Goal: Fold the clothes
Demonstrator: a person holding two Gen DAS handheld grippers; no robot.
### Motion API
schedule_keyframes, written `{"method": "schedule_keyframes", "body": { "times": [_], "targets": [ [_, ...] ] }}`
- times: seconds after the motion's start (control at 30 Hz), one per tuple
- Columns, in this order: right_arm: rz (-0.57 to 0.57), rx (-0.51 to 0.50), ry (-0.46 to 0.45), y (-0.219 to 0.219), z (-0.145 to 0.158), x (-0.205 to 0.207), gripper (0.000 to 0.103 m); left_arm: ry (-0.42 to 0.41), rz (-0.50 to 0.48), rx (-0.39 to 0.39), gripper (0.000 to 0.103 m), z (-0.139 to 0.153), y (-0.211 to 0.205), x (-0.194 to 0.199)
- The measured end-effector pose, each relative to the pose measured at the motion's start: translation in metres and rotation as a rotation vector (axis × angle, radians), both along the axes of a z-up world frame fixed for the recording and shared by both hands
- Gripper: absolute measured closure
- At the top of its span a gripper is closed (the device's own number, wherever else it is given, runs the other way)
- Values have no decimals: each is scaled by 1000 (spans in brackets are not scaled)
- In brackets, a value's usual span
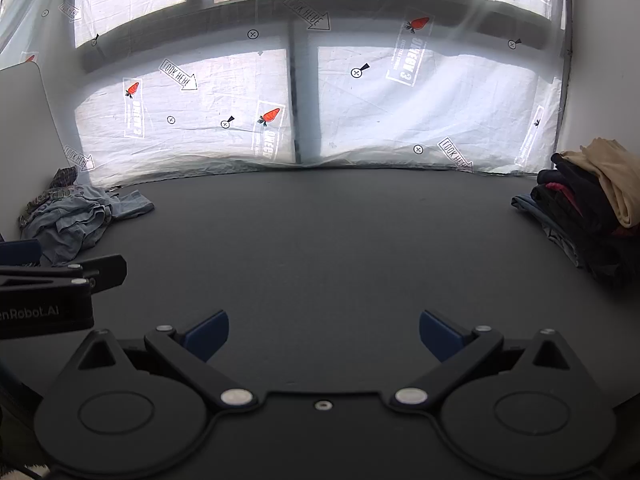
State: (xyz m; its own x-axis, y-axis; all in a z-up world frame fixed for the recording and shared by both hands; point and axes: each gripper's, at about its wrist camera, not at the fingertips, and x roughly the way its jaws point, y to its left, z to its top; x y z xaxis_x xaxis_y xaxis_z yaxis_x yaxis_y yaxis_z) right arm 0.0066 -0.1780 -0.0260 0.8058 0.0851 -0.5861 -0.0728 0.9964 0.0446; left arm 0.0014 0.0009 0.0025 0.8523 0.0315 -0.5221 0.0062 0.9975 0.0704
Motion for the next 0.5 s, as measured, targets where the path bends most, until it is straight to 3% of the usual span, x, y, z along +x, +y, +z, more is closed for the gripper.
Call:
{"method": "schedule_keyframes", "body": {
  "times": [0.5],
  "targets": [
    [-7, 3, 5, -3, 0, 1, 0, 1, -16, 6, 0, -3, 3, 3]
  ]
}}
